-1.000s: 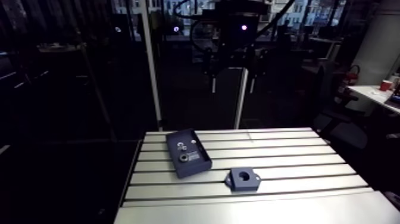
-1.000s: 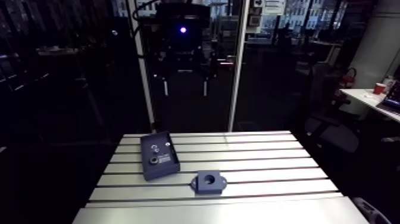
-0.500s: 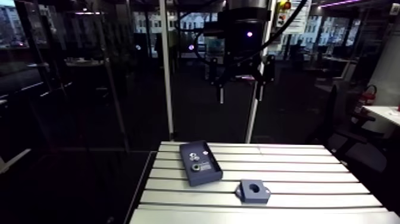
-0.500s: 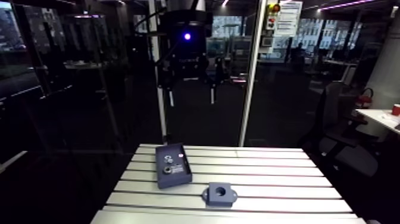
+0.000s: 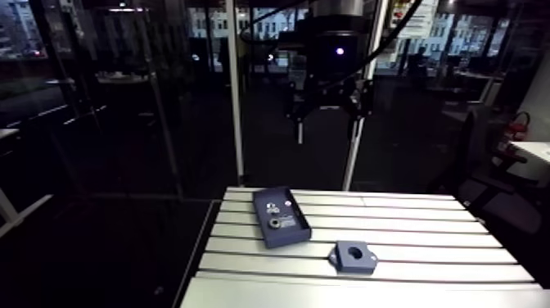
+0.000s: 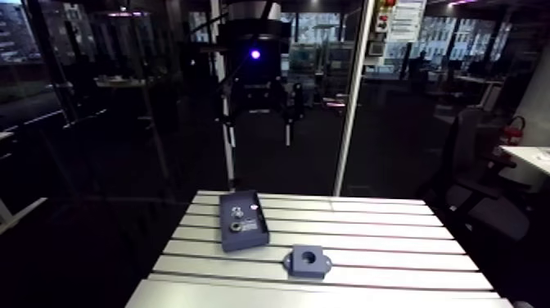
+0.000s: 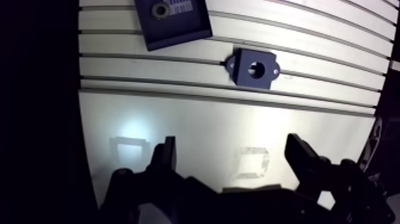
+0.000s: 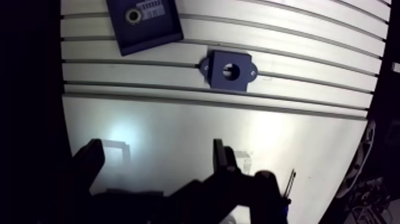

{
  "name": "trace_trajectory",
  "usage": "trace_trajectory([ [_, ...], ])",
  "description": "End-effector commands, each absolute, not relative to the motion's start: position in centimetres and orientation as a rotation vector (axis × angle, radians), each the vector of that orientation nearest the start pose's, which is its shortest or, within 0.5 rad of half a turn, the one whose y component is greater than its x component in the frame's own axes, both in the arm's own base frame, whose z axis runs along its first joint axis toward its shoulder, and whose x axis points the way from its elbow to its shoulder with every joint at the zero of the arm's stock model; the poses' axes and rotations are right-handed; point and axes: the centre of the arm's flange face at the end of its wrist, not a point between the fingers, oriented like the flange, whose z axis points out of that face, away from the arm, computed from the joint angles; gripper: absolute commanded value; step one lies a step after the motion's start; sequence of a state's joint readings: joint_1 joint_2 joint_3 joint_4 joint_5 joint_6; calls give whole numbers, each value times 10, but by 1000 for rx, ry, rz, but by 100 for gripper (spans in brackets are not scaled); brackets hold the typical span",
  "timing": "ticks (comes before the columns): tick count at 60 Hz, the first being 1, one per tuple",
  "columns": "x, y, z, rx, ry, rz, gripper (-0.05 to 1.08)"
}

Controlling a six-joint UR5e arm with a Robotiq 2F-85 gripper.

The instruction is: Pick up the bearing and press it into the housing until flush.

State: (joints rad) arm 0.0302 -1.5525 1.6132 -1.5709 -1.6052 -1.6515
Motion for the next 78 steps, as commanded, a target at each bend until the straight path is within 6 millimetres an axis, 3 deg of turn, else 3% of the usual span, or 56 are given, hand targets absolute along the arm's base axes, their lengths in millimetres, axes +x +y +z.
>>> trace_trajectory([
  [1, -502, -183, 428, -232, 3062, 33, 1],
  [8, -513, -197, 405, -241, 3040, 43, 1],
  [26, -539, -200, 367, -248, 3029, 60, 2],
  [38, -560, -202, 337, -262, 3028, 61, 31],
  [48, -573, -204, 317, -272, 3030, 61, 36],
  [78, -592, -220, 261, -299, 3021, 61, 35],
])
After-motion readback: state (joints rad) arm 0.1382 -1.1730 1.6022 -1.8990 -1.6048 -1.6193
